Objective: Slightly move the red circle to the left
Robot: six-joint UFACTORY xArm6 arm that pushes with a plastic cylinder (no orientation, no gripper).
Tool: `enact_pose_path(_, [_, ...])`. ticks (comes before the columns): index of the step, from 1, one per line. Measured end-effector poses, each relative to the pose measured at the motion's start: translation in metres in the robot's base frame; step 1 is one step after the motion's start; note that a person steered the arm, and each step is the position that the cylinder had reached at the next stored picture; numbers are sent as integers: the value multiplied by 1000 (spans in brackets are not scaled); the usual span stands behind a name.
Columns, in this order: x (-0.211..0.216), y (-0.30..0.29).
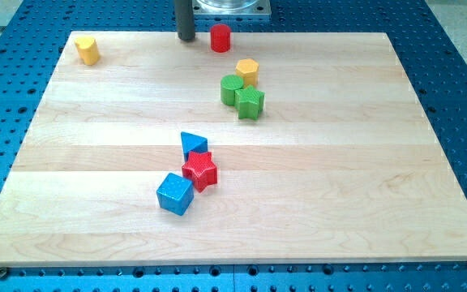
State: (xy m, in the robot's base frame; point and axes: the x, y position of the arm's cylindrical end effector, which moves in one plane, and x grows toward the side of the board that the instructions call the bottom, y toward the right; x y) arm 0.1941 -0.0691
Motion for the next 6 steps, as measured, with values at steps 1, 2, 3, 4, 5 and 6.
enact_pose_path(1, [11, 74])
enact_pose_path(2, [24, 79])
enact_pose_path(3, [3, 139])
enact_pose_path(4, [24, 168])
enact_pose_path(5, [53, 145])
enact_pose_path(6, [54, 95])
